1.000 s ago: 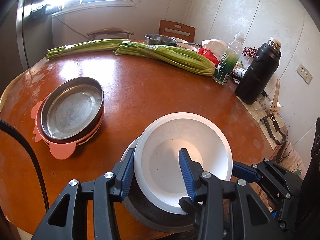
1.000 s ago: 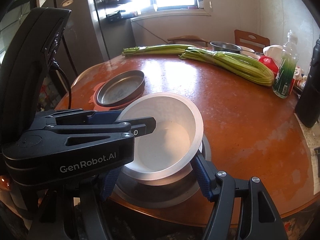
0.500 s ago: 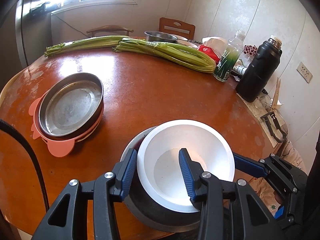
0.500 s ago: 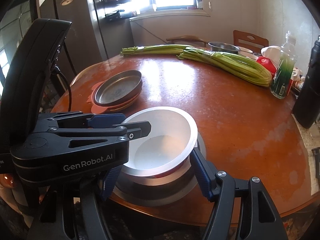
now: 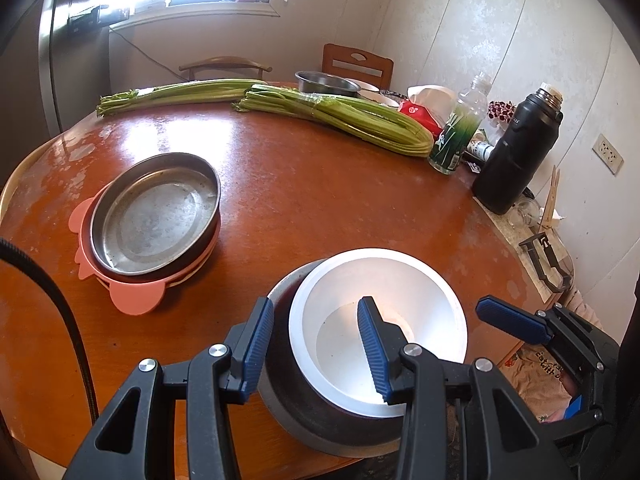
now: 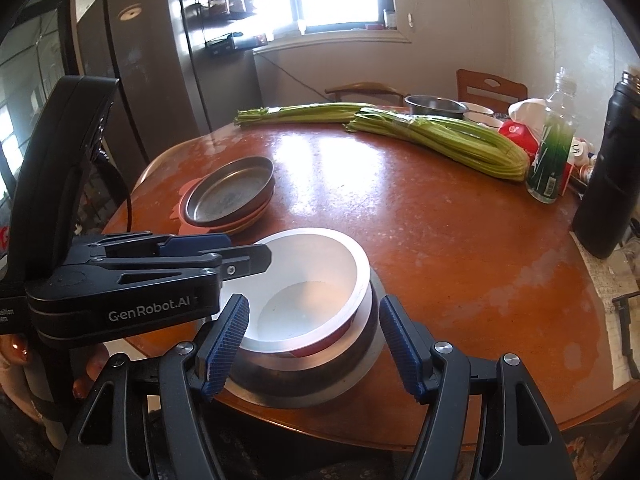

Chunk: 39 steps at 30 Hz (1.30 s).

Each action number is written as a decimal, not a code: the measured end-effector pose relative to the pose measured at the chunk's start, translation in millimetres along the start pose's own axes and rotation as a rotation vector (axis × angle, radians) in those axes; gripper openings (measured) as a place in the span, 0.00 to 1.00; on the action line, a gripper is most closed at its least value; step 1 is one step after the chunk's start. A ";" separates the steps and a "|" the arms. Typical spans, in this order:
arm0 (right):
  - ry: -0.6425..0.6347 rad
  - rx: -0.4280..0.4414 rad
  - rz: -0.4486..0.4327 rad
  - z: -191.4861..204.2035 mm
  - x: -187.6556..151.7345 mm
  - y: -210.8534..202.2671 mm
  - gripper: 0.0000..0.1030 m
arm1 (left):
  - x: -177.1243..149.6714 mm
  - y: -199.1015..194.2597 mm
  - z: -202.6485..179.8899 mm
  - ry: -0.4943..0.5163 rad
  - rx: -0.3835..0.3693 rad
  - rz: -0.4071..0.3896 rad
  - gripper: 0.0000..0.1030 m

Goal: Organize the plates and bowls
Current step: 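Release the small bowl and grasp the steel bowl rim with the left tool, then lift the nested bowl stack with the left tool toward the pink plate stack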

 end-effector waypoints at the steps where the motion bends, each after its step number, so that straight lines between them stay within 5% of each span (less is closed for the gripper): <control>1: 0.003 0.000 -0.004 -0.8 0.7 -1.7 0.68 | 0.2 -0.9 1.0 -0.002 0.000 -0.003 0.42; 13: 0.056 -0.030 -0.053 -19.4 9.7 -20.0 0.68 | 0.0 -10.0 17.6 -0.045 -0.018 -0.011 0.42; 39: 0.221 0.119 0.127 -27.4 -29.8 33.6 0.68 | -22.1 28.3 17.4 -0.085 -0.104 0.107 0.44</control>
Point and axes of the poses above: each gripper's, at about its wrist camera, not at the fingertips, and y roughly the way its jaws point, z to its left, x to its top, the point moved 8 cm from there along y, roughly the way its jaws point, and after that the axes turned 10 degrees about x, right-handed, at the moved point
